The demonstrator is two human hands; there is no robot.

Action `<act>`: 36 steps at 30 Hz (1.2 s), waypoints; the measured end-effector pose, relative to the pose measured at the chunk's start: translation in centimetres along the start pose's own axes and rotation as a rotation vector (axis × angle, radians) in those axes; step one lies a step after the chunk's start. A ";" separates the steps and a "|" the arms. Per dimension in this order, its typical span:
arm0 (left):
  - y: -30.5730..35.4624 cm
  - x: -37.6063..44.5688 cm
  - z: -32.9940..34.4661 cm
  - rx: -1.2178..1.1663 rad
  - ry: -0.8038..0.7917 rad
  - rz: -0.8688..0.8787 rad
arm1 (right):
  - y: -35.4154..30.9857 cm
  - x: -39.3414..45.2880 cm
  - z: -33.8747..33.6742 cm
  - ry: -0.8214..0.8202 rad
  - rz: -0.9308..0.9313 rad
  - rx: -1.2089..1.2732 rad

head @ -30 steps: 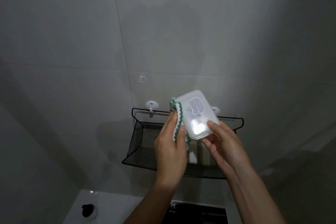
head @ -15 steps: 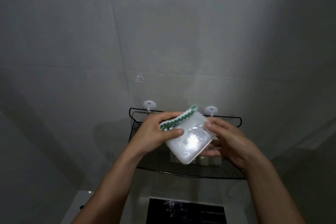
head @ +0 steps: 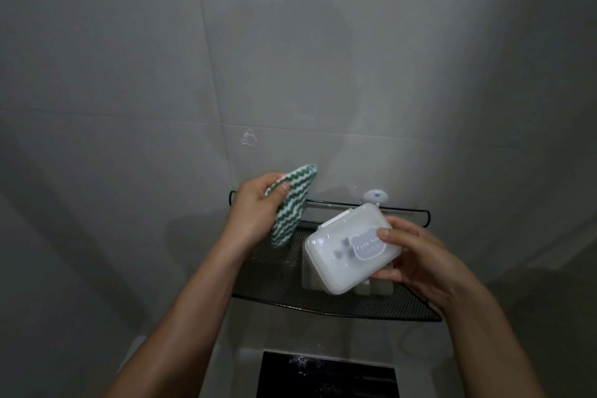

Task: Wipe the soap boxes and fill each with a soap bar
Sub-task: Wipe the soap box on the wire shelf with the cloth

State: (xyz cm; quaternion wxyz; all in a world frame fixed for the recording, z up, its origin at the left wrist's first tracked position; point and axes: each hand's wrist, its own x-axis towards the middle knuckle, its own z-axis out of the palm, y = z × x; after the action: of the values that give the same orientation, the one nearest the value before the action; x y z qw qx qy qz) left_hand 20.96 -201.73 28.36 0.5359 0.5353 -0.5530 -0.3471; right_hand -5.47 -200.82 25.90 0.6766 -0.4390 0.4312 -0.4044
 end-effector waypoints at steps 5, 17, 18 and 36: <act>1.4 -1.8 3.0 0.085 -0.293 0.130 | 0.0 0.7 0.6 -0.002 -0.006 -0.009; -0.1 -2.2 0.8 0.039 -0.429 0.219 | 0.1 0.6 -1.1 0.095 -0.027 0.080; -0.4 -2.3 0.6 0.022 -0.419 0.191 | 0.1 0.6 -1.1 0.095 -0.026 0.082; -0.8 -2.5 1.3 -0.062 -0.241 0.118 | -1.1 1.4 -0.4 0.194 -0.042 0.172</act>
State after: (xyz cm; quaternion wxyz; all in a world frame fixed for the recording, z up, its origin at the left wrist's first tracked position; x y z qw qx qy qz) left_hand 19.54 -199.71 26.80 0.5012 0.4395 -0.6330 -0.3936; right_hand -5.64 -202.50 26.55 0.6582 -0.3469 0.4490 -0.4948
